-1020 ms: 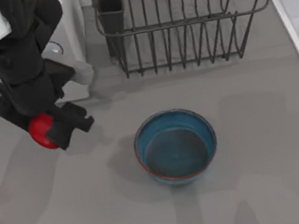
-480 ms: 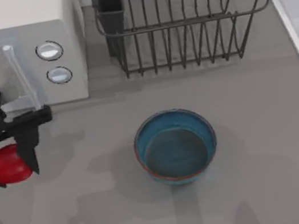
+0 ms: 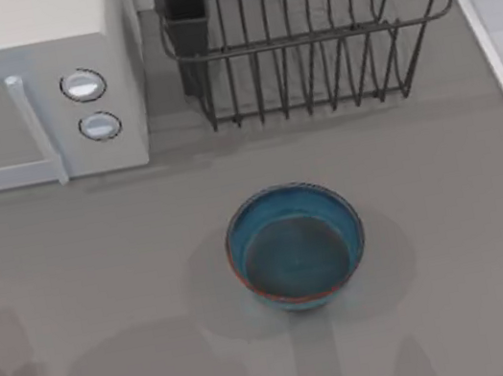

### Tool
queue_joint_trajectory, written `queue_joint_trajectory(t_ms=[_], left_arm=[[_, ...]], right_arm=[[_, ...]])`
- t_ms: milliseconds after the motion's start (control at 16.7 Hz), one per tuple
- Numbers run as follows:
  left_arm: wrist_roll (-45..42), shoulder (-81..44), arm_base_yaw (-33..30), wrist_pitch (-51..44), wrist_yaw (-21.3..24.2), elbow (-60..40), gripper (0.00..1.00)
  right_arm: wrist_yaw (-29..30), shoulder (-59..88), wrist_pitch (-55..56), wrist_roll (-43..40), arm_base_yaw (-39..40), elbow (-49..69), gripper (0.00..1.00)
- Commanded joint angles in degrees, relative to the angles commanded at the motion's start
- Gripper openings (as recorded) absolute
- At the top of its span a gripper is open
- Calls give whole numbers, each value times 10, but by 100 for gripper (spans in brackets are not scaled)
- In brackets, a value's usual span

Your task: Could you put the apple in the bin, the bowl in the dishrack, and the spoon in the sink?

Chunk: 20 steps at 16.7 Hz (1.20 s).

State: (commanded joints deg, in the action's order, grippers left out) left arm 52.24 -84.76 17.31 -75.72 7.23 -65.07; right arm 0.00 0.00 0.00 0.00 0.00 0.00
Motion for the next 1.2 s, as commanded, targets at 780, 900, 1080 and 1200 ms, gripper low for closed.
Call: queue_joint_trajectory(t_ms=[780,900,1080,1200], left_arm=[[52,64,97,42,-26,17,0],[54,58,95,84,-26,50,0],[56,50,92,160,-27,105,0],[59,43,91,184,-27,127,0]], right_arm=[[0,0,0,0,0,0,100],[0,0,0,0,0,0,100],[0,0,0,0,0,0,100],[0,0,0,0,0,0,100]])
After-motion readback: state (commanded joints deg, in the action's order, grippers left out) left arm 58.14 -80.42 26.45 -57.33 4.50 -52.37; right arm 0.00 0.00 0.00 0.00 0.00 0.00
